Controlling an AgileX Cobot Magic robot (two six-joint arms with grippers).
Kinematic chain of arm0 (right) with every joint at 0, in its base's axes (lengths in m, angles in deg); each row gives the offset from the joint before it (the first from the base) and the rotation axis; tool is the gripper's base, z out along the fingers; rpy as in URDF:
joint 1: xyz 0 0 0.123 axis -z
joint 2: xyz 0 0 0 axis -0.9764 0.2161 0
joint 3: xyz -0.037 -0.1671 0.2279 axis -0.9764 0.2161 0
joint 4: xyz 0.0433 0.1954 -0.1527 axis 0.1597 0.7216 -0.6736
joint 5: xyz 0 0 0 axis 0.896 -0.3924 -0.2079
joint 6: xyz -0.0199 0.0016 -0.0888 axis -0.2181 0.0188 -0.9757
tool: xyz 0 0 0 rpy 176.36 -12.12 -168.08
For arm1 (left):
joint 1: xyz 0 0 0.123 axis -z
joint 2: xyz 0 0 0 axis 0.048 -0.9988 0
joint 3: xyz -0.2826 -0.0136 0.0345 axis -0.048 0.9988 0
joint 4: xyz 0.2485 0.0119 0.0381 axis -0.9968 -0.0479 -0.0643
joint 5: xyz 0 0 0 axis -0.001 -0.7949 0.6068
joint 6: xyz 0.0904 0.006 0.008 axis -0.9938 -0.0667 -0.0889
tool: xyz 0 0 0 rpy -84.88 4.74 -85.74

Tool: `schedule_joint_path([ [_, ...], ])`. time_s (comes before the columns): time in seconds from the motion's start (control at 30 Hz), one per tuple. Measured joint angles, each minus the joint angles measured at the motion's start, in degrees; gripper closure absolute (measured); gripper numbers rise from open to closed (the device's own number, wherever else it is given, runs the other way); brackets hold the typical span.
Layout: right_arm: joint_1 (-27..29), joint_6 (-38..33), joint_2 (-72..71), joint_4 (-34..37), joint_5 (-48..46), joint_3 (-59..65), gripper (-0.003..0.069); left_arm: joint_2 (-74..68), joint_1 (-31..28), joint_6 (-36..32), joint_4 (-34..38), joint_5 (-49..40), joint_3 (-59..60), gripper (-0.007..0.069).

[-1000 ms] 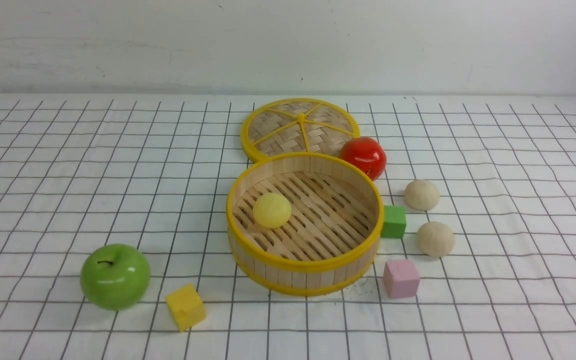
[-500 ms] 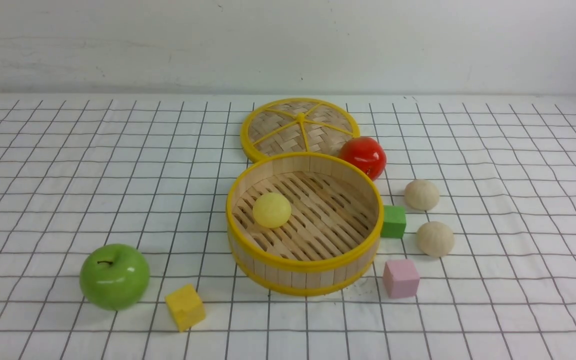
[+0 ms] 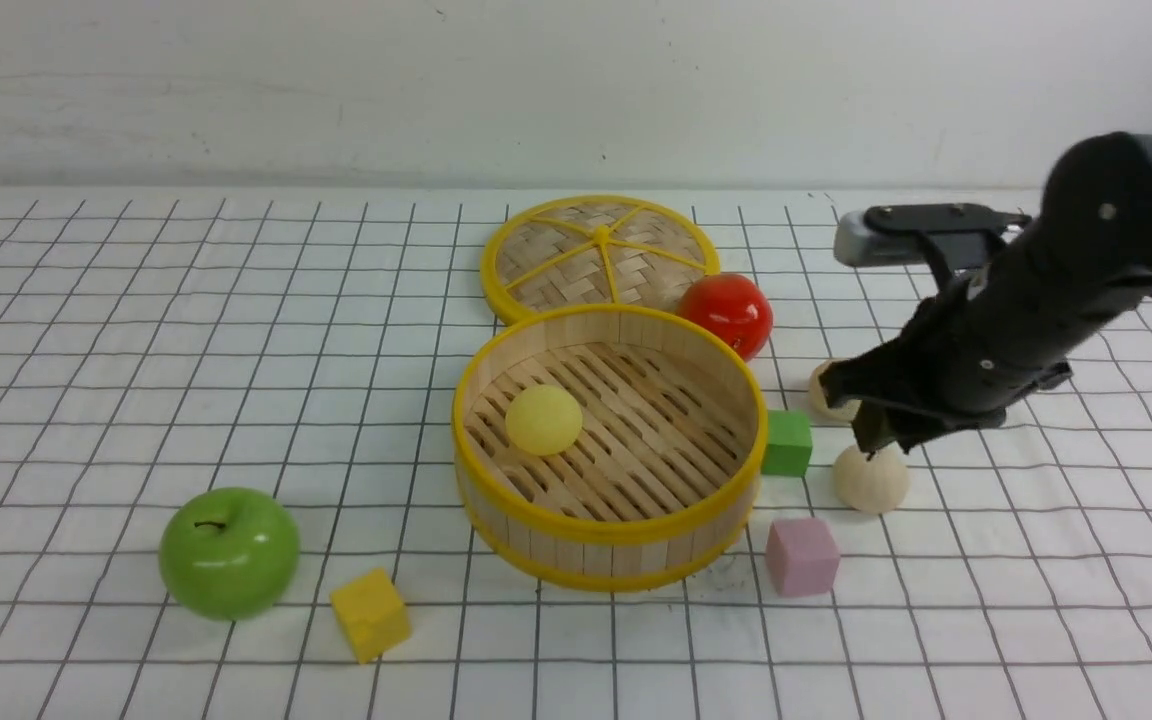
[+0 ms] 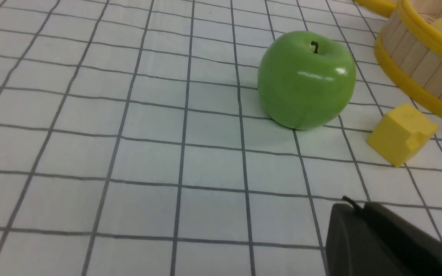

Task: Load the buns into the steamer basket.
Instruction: Use the right arm to grab a steamed stuffed bun, then use the right arm to put the steamed stuffed bun into the steamer

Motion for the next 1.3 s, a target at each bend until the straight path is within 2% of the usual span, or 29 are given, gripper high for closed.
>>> schedule_joint_path([
  [0.07, 0.19, 4.18, 3.67, -2.48, -0.95, -2.96, 0.0418, 0.0, 0.0, 0.0, 0.0, 0.0, 0.0, 0.0596],
  [0.17, 0.76, 6.64, 6.72, -3.88, -1.18, -5.12, 0.0418, 0.0, 0.0, 0.0, 0.0, 0.0, 0.0, 0.0596],
  [0.47, 2.06, 7.85, 10.52, -3.07, 0.63, -6.03, 0.0424, 0.0, 0.0, 0.0, 0.05, 0.0, 0.0, 0.0596],
  [0.53, 2.17, 7.32, 10.77, -2.45, 0.63, -6.07, 0.0441, 0.0, 0.0, 0.0, 0.05, 0.0, 0.0, 0.0596],
  [0.77, 2.23, 4.34, 10.83, 0.04, 0.04, -6.14, 0.065, 0.0, 0.0, 0.0, 0.05, 0.0, 0.0, 0.0594],
  [1.1, 5.86, 3.36, 8.29, 0.71, -7.3, -13.87, 0.0659, 0.0, 0.0, 0.0, 0.05, 0.0, 0.0, 0.0587],
  [1.2, 5.62, 1.56, 6.18, 3.77, -7.66, -15.89, 0.0659, 0.0, 0.0, 0.0, 0.05, 0.0, 0.0, 0.0586],
  [1.3, 2.91, -2.93, 3.7, 11.15, -7.85, -16.93, 0.0659, 0.0, 0.0, 0.0, 0.05, 0.0, 0.0, 0.0584],
])
